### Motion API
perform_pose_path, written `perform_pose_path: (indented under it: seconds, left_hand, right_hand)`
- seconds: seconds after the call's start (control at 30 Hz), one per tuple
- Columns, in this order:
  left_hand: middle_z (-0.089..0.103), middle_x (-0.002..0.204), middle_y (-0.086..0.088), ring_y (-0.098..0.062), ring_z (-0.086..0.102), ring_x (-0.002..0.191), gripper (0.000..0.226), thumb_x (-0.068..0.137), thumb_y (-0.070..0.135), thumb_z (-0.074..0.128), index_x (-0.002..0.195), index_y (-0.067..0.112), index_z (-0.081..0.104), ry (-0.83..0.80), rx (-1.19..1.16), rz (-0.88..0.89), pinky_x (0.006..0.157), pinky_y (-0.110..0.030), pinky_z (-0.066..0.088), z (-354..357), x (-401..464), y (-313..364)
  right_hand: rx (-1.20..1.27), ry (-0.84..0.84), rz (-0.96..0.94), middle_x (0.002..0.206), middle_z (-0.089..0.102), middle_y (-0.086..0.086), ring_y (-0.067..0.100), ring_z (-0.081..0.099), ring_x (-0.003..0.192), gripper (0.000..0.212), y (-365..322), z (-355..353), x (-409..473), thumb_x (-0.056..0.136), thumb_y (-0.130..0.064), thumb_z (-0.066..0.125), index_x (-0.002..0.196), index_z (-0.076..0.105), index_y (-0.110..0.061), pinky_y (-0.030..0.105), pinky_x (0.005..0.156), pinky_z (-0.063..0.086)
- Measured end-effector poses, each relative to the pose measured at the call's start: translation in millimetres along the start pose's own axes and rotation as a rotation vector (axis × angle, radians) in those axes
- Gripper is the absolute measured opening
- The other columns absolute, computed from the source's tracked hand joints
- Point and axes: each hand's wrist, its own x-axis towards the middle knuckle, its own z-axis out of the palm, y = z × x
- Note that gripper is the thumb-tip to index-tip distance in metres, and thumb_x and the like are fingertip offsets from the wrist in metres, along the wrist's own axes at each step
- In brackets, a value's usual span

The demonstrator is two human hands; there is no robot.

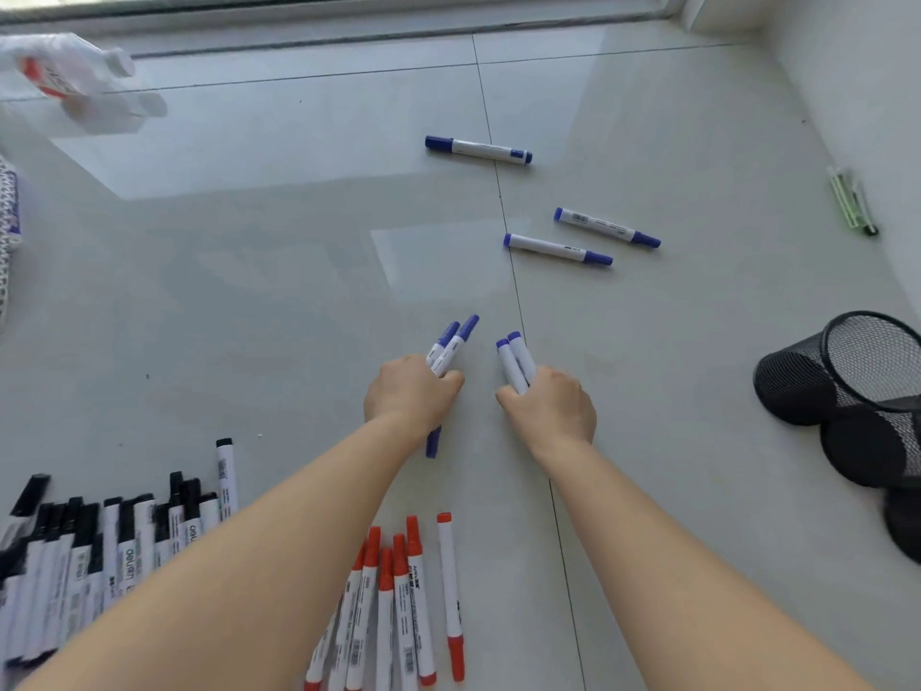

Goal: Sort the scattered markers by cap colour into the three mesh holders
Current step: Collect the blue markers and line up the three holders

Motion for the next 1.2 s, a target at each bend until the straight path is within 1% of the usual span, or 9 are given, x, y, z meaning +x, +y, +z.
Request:
perform_pose_path:
  seconds: [0.1,0.17,0.33,0.43,0.53,0.63,0.77,0.97,1.2]
  left_hand:
    - [0.05,0.064,0.0,-0.017,0.045,0.051,0.022,0.078,0.034,0.045,0.063,0.019,0.042,-0.068,-0.026,0.023,0.044,-0.024,0.029,22.0,-34.3,10.2]
    - [0.05,0.064,0.002,-0.016,0.045,0.053,0.02,0.079,0.035,0.043,0.065,0.02,0.042,-0.1,0.006,0.047,0.046,-0.025,0.029,41.1,-61.3,12.4]
    - [0.052,0.089,-0.001,-0.023,0.05,0.082,0.023,0.086,0.038,0.04,0.087,0.019,0.052,0.018,0.09,0.089,0.07,-0.034,0.039,85.1,-115.8,10.6]
    - [0.047,0.103,-0.002,-0.023,0.048,0.096,0.03,0.087,0.041,0.041,0.1,0.017,0.054,0.067,0.114,0.035,0.075,-0.036,0.04,104.8,-138.6,10.3]
    - [0.044,0.108,-0.004,-0.022,0.045,0.098,0.032,0.086,0.04,0.045,0.105,0.015,0.05,0.103,0.061,-0.028,0.072,-0.035,0.042,112.9,-148.2,13.6]
    - [0.043,0.11,-0.006,-0.022,0.043,0.096,0.036,0.085,0.041,0.05,0.106,0.012,0.046,0.132,-0.009,-0.076,0.066,-0.032,0.038,114.0,-148.1,19.6]
    - [0.042,0.113,-0.007,-0.024,0.042,0.1,0.039,0.083,0.039,0.055,0.11,0.012,0.044,0.143,-0.082,-0.11,0.078,-0.035,0.044,119.5,-150.6,27.5]
    - [0.039,0.116,-0.004,-0.021,0.042,0.101,0.048,0.082,0.043,0.057,0.117,0.014,0.041,0.124,-0.098,-0.092,0.077,-0.032,0.044,121.3,-153.7,31.0]
    - [0.042,0.117,0.001,-0.017,0.05,0.099,0.05,0.083,0.053,0.052,0.118,0.018,0.04,0.052,-0.164,-0.06,0.071,-0.03,0.042,124.5,-161.3,37.9]
  right_hand:
    - [-0.035,0.042,-0.06,0.094,0.052,0.008,0.027,0.045,0.092,0.023,31.5,0.7,-21.5,0.08,-0.029,0.052,0.088,0.053,-0.008,0.03,0.065,0.033]
    - [-0.077,0.085,-0.105,0.098,0.05,0.01,0.026,0.04,0.096,0.024,57.4,3.7,-39.3,0.081,-0.028,0.053,0.089,0.054,-0.005,0.029,0.07,0.033]
    - [-0.133,0.138,-0.116,0.095,0.052,0.014,0.03,0.044,0.09,0.024,104.8,5.3,-75.1,0.079,-0.026,0.06,0.084,0.056,-0.003,0.033,0.067,0.032]
    - [-0.131,0.15,-0.121,0.09,0.054,0.016,0.033,0.049,0.085,0.026,117.7,2.7,-90.4,0.075,-0.025,0.066,0.081,0.056,-0.002,0.036,0.062,0.035]
    - [-0.113,0.194,-0.13,0.087,0.055,0.016,0.035,0.052,0.079,0.032,129.4,-1.7,-97.4,0.072,-0.027,0.072,0.085,0.056,-0.002,0.038,0.059,0.04]
    - [-0.122,0.162,-0.13,0.095,0.054,0.015,0.034,0.051,0.085,0.04,135.7,-5.0,-95.6,0.076,-0.035,0.068,0.099,0.056,-0.004,0.039,0.065,0.042]
    - [-0.117,0.156,-0.15,0.097,0.055,0.017,0.036,0.053,0.085,0.05,138.4,-4.9,-92.9,0.075,-0.034,0.07,0.112,0.056,-0.003,0.039,0.063,0.043]
    - [-0.126,0.102,-0.149,0.11,0.048,0.013,0.03,0.049,0.093,0.062,141.9,-5.4,-88.1,0.084,-0.042,0.056,0.136,0.039,-0.012,0.037,0.069,0.043]
    - [-0.13,0.027,-0.115,0.121,0.038,0.007,0.024,0.048,0.102,0.068,146.4,-10.4,-86.6,0.088,-0.049,0.045,0.145,0.019,-0.021,0.032,0.069,0.042]
